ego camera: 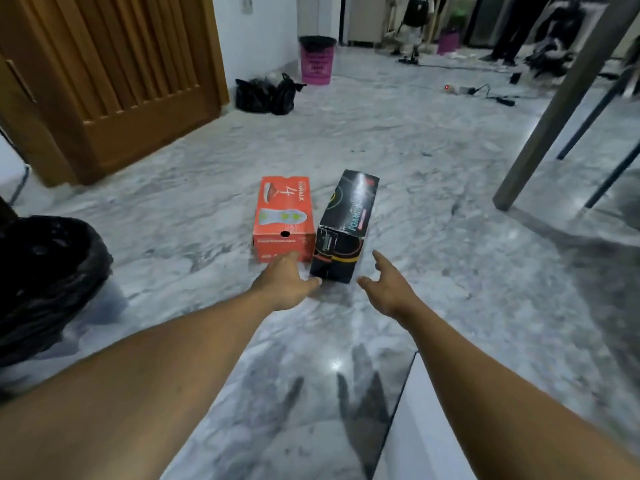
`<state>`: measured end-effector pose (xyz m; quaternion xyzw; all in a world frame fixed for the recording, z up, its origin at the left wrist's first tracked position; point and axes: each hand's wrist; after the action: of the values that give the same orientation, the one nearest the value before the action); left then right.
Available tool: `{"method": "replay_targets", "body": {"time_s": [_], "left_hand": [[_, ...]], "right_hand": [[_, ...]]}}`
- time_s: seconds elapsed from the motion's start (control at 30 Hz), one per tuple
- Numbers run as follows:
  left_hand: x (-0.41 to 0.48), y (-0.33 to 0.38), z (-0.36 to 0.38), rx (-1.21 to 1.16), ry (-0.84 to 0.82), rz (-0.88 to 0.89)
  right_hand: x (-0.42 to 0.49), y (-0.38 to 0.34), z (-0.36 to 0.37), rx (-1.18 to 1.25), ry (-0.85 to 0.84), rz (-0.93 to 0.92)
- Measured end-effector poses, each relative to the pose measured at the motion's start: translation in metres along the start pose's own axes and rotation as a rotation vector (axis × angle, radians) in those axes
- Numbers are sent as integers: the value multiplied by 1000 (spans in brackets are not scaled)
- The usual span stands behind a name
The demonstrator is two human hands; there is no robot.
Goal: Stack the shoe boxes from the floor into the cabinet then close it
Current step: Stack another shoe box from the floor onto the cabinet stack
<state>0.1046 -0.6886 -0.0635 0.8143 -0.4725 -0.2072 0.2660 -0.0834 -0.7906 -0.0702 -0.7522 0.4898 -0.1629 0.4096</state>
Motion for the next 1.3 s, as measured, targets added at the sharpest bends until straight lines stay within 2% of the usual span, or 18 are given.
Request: {"method": "replay_targets", "body": {"time_s": [0.23,0.47,0.6,0.8,0.97,1.17,1.23,1.3], "left_hand": [[101,7,36,-180,52,-6],[136,23,47,-266,57,-49],[119,22,50,-362,135,-94],[53,1,44,-432,219,-112],[7,-26,30,-405,262,-117],[-60,-49,2,-274,277,-129],[-71,-58,4,-267,274,-107],[-76,-58,7,-247,250,-56]], "right_hand": [[75,24,14,63,36,-35],[99,12,24,234,69,-150],[68,8,21,212,154,-202],[7,5,35,88,170,-213],[-42,-2,55,-73,-5,-154],[-86,-3,87,0,-203,-115],[-89,1,88,17,-169,-121],[-87,0,81,47,-12,-144]]}}
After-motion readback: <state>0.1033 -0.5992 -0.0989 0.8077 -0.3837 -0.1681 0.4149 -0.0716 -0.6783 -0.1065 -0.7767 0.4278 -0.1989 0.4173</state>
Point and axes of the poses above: each hand's wrist, its own x-axis towards the middle knuckle, its own z-axis out of the palm, y = z × x, and after that the axes turned 2 degrees about y, right-handed
